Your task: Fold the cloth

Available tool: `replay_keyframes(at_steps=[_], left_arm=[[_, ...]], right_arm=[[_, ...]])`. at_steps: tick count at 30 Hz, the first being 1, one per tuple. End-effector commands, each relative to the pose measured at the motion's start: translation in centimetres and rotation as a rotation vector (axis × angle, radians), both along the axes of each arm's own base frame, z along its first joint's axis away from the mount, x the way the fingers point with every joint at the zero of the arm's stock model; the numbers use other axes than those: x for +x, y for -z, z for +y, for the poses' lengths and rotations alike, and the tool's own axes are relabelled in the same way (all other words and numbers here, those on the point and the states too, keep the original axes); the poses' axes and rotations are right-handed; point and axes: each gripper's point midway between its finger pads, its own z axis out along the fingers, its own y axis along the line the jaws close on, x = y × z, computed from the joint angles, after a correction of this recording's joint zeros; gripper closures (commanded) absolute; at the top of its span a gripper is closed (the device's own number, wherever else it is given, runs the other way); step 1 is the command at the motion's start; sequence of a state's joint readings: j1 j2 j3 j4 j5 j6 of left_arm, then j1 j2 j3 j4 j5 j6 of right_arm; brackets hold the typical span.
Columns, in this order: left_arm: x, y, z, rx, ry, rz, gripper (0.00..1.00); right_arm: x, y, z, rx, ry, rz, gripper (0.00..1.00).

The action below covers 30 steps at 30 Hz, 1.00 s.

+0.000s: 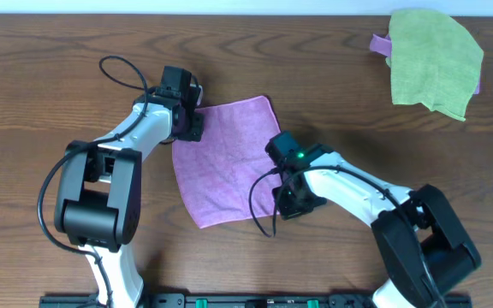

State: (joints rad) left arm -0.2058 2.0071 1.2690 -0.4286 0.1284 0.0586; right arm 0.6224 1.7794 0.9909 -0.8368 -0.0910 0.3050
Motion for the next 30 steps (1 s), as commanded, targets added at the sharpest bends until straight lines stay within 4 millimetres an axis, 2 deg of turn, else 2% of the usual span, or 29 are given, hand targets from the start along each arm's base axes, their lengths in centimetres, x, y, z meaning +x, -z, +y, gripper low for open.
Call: replay_keyframes(at_steps=[1,7,13,24,30], left_arm=[[0.5,0.3,-0.2,0.005,0.025,0.007,0.94],[0.7,-0.4,-2.6,-0.020,0.096,-0.013,0.94],[1.5,-1.6,-4.3,-0.023,0.134,-0.050,0.94],[1.6,-1.8,-4.1,-0.013,0.128,-0.049,0.94],[0.8,-1.5,-3.9,-0.006,0.127,-0.014,0.94]], right_arm=[[-0.7,-0.3,1.9,0.039,-0.006,-0.012,0.99],[-1.1,-0.3,4.3,0.076,-0.057,-0.052,0.99],[-1.3,-0.3,4.4,0.080,-0.054,-0.046,0.99],[-0.9,-0.4,3.8,0.050,-0.049,-0.068,0.99],[1.0,-2.3,2.9,0.060,-0.010,-0.146,0.99]])
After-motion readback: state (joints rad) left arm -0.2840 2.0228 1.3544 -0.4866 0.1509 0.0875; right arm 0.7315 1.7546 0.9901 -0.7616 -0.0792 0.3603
